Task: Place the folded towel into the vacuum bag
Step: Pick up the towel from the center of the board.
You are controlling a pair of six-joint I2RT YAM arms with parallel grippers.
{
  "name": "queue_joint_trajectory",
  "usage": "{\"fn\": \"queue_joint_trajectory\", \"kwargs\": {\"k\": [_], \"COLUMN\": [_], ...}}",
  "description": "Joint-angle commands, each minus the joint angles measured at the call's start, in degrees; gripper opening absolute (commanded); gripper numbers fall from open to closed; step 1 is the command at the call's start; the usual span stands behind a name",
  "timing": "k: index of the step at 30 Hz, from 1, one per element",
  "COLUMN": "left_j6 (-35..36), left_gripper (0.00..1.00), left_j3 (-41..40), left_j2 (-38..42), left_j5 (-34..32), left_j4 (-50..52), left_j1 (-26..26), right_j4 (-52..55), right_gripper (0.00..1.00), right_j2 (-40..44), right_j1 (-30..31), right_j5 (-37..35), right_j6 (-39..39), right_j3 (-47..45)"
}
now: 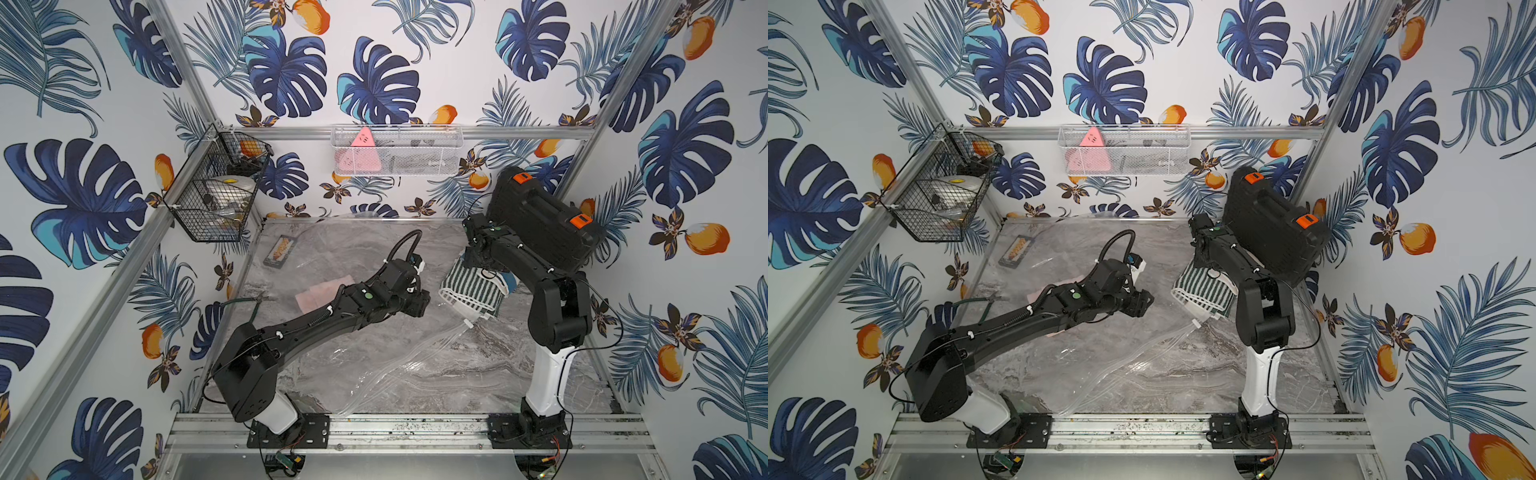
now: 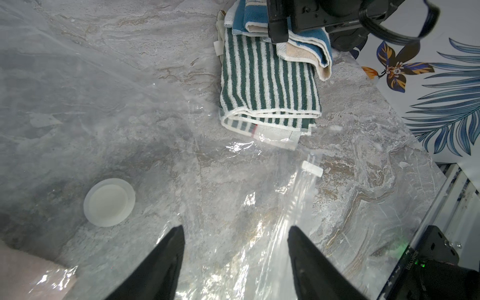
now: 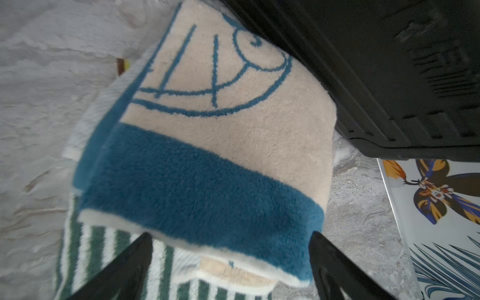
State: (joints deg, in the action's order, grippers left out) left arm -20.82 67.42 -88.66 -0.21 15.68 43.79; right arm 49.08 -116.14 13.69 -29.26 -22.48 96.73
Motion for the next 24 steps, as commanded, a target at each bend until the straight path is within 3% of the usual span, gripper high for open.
{"fn": "queue_joint_trajectory", "kwargs": {"k": [1,5,8,13,15,24], "left_j6": [1.3,1.1,1.2,1.0,1.0,1.0], "left_gripper": [0.68,0.68,0.68,0.68,0.68,0.68], "left_j3": [-1.7,-2.8,-2.6,-4.1,-4.2,-4.8], "left_j2": [1.5,1.6,1.6,3.3,3.6,4.7], "left_j5": [-0.2,-0.1,-0.2,-0.9,-1.0,-1.2], "left_j4": [-0.3,-0.8,-0.1,-0.4,0.0,-0.2], "left_j1": [0.0,0.0,0.0,0.0,0.0,-0.1], "right_j4": [0.0,-4.0,-4.5,-5.8,-5.5,-3.7], "right_gripper": [0.90,0.74,0.48,0.19,0.14,0.11], "right_j2": [-0.8,-0.4,-0.4,6.6,9.7,17.4], "right_j1": [-1.6,-3.1,-4.1,-4.1,-4.1,-3.7], "right_j5": [5.2,12.3,15.5,14.0,13.6,14.5], "right_j6": [-1.2,-2.1,-2.7,-3.8,-4.5,-3.7], "right_j3": [-1.9,-6.3,-7.1,-8.8,-8.8,-8.7]}}
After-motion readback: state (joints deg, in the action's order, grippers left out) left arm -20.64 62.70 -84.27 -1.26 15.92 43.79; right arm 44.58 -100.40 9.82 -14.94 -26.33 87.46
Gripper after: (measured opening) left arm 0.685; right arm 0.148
